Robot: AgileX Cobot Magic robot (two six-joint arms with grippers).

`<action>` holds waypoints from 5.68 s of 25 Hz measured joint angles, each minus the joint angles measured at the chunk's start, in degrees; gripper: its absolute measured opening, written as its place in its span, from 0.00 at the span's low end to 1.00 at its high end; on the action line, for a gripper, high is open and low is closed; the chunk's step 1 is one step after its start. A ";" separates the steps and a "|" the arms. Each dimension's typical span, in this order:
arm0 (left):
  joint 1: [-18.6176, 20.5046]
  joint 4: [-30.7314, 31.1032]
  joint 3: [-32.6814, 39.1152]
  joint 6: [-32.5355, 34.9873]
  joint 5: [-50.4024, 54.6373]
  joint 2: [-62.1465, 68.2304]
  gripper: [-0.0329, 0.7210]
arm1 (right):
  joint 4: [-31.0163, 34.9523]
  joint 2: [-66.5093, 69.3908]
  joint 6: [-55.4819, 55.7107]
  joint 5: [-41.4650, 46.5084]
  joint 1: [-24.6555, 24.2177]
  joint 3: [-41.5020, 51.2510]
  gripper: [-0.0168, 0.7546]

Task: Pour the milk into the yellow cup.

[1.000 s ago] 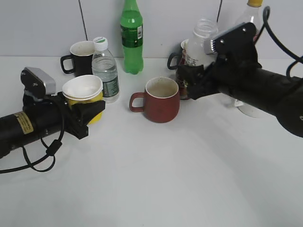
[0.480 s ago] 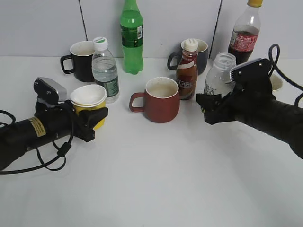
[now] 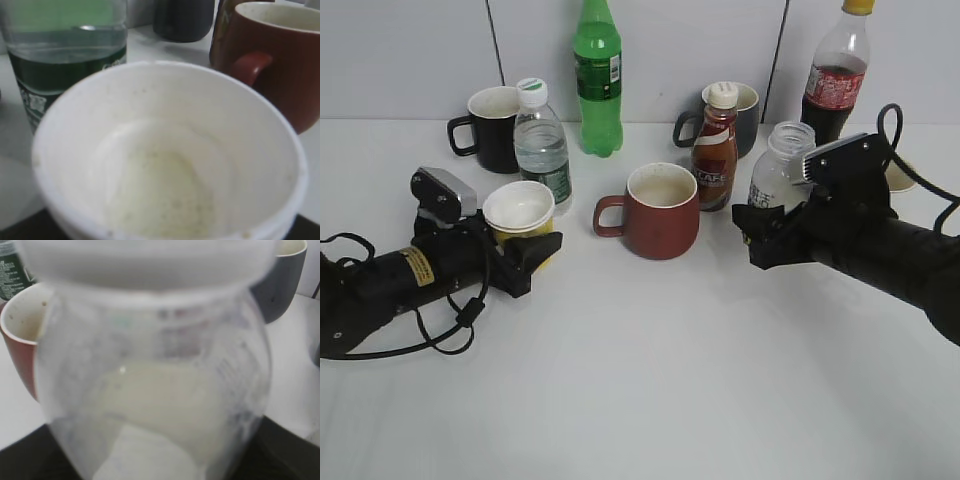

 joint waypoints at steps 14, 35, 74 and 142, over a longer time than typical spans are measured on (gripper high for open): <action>0.00 -0.92 1.47 0.00 0.79 -1.10 0.86 | 0.45 1.89 0.00 -0.97 0.00 -0.12 0.64; 0.00 -6.67 13.88 0.00 -0.07 -8.04 0.86 | 4.89 10.43 -2.51 -4.03 0.00 -3.50 0.64; 0.00 -13.25 24.03 -3.63 21.36 -39.24 0.83 | -0.34 -8.09 11.65 34.46 0.05 -3.39 0.74; -7.04 -34.56 13.16 4.78 129.14 -130.11 0.80 | 18.02 -108.62 -4.03 113.89 7.45 3.95 0.74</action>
